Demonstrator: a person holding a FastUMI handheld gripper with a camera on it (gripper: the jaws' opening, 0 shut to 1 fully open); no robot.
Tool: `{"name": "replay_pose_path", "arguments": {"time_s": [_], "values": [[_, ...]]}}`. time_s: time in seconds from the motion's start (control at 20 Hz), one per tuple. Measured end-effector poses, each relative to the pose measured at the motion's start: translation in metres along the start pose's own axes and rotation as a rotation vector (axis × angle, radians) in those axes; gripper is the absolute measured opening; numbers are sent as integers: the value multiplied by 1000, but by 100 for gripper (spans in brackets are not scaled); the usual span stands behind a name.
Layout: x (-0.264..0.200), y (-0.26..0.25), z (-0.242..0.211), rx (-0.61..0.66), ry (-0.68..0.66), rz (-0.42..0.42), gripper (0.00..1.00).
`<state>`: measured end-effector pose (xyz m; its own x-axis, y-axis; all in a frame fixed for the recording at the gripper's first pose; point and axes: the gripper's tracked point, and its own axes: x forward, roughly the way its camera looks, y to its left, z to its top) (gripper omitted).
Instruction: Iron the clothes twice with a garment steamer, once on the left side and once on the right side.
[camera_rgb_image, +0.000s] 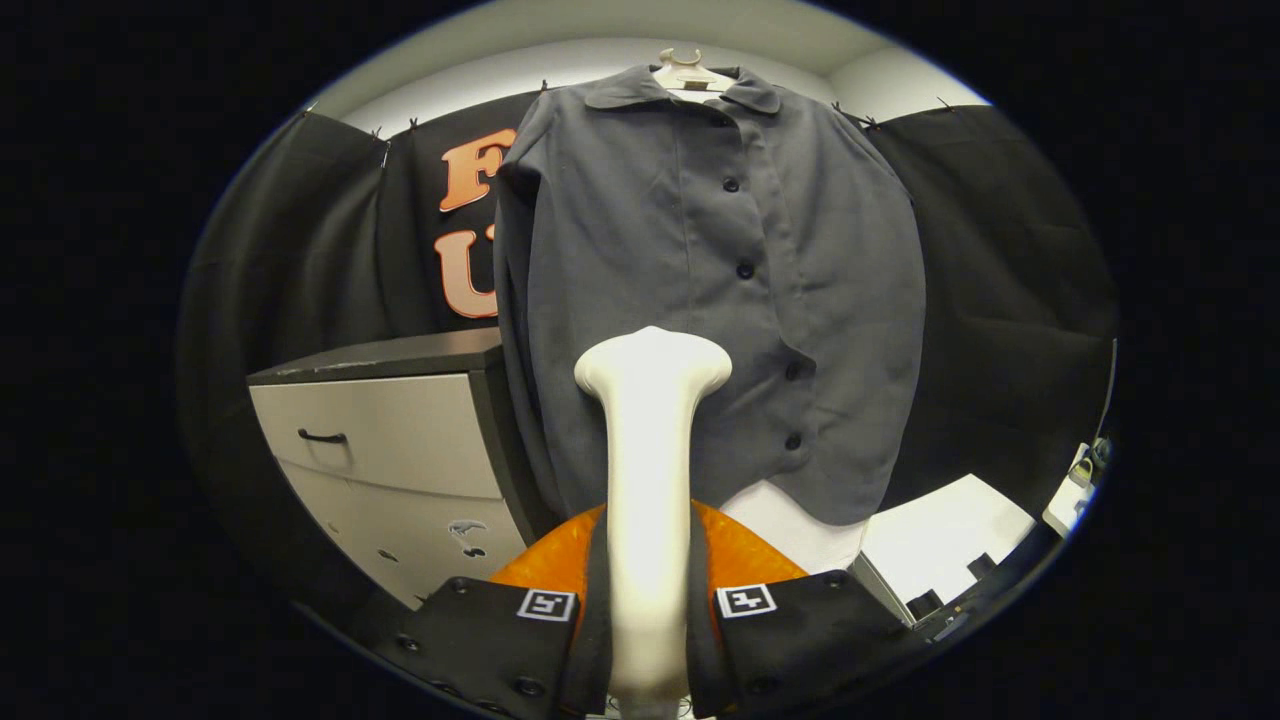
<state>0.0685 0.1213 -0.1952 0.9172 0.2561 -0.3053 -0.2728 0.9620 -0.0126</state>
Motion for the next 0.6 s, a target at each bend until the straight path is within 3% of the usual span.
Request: {"name": "replay_pose_path", "arguments": {"time_s": [0.4, 0.6], "values": [[-1, -3, -35, -8, 60, -2, 38], [-25, -4, -33, 16, 71, 16, 37]]}}
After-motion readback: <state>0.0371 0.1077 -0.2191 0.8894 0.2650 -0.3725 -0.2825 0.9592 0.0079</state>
